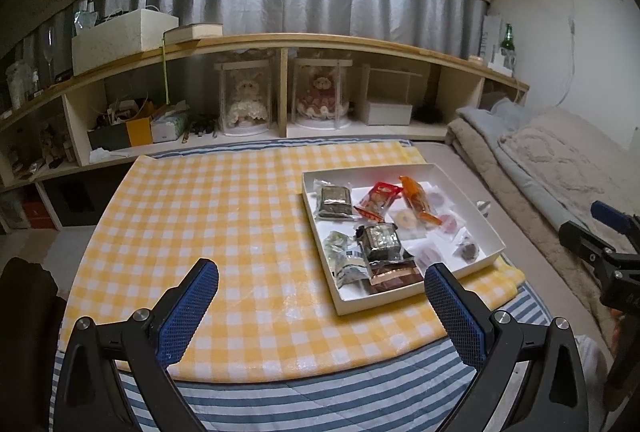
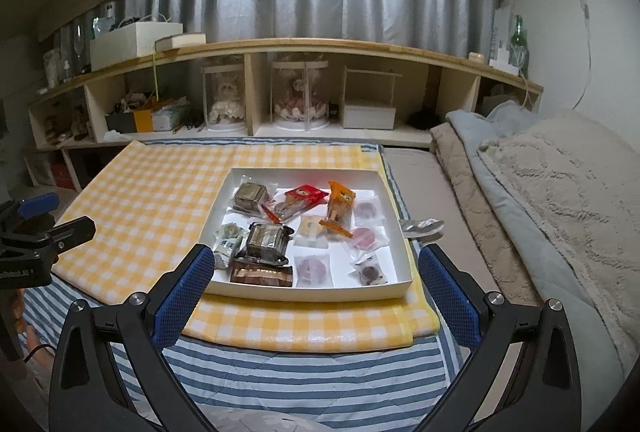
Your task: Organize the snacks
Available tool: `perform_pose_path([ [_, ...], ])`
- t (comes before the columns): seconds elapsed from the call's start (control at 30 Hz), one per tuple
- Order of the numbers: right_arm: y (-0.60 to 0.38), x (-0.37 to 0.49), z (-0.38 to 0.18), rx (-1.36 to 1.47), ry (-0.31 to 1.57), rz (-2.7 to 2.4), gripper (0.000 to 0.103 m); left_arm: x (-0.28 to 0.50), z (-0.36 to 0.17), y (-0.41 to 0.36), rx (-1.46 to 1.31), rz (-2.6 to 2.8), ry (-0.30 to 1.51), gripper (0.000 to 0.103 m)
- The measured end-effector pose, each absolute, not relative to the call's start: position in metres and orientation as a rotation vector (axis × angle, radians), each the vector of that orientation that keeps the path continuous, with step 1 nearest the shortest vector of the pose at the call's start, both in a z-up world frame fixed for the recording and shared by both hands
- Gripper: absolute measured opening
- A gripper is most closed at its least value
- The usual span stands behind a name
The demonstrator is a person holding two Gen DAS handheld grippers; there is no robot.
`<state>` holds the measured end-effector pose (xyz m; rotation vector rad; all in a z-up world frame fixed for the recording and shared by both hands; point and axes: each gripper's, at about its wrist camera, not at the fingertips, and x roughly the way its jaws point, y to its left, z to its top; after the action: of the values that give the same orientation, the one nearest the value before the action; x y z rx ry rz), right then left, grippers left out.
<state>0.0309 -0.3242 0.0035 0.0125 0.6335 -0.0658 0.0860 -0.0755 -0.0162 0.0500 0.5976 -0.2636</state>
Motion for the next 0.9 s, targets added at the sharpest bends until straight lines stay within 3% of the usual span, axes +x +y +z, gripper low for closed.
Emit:
perform_pose_path([
  [0.9, -0.326, 0.024, 0.005, -0.001, 0.607, -0.084, 0.103, 0.076, -0.023, -0.082, 0.04, -0.266, 0.556, 0.103],
])
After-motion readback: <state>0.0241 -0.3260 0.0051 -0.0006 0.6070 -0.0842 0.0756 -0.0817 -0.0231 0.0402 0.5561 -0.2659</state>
